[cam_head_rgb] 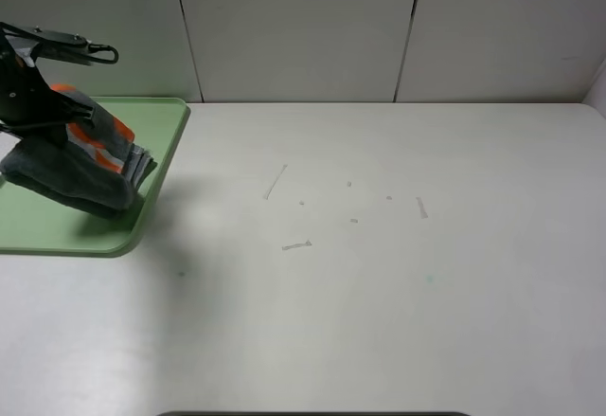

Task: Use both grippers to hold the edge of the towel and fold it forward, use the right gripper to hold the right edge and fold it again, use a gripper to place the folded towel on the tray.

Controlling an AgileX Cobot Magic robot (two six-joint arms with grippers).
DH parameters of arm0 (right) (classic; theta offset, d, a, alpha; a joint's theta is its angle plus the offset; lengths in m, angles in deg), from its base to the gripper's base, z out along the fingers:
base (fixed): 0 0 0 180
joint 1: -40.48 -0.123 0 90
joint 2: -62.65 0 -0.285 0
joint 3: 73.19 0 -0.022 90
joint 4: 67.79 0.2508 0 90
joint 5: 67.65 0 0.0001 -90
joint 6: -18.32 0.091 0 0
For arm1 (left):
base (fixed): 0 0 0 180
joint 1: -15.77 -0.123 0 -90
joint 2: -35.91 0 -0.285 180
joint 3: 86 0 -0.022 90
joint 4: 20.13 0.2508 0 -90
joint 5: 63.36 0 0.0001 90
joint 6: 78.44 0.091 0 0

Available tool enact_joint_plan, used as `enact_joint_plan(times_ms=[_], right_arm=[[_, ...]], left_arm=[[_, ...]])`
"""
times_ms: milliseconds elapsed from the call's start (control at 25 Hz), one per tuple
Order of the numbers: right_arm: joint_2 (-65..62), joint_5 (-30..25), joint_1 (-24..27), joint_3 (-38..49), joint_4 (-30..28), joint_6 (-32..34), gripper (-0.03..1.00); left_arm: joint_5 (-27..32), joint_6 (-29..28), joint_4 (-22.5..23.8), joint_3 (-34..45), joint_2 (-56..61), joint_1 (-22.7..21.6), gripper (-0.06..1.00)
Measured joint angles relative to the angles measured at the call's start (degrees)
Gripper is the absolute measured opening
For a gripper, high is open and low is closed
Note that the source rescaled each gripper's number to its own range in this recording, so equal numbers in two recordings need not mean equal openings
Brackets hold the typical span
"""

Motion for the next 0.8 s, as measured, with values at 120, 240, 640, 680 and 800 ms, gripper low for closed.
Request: enact_joint_plan(times_ms=[120, 240, 640, 680, 800], right_arm=[[0.0, 0.0, 0.0, 0.0, 0.0, 0.0, 1.0], [0.0, 0.0, 0.0, 0.0, 0.0, 0.0, 1.0], [0.0, -0.07, 0.0, 0.0, 0.0, 0.0, 1.0], [0.0, -0.07, 0.0, 0.0, 0.0, 0.0, 1.0], [0.0, -0.07, 0.0, 0.0, 0.0, 0.0, 1.0]], left_arm=[[0.0, 0.63, 0.07, 0.0, 0.0, 0.0, 0.83], [0.0, 0.8, 0.07, 0.0, 0.0, 0.0, 0.96], [0.33, 0.88, 0.13, 0.0, 0.0, 0.0, 1.0], [0.33, 0.88, 0.13, 0.0, 0.0, 0.0, 1.0], [0.33, 1.04, 0.13, 0.0, 0.0, 0.0, 1.0]])
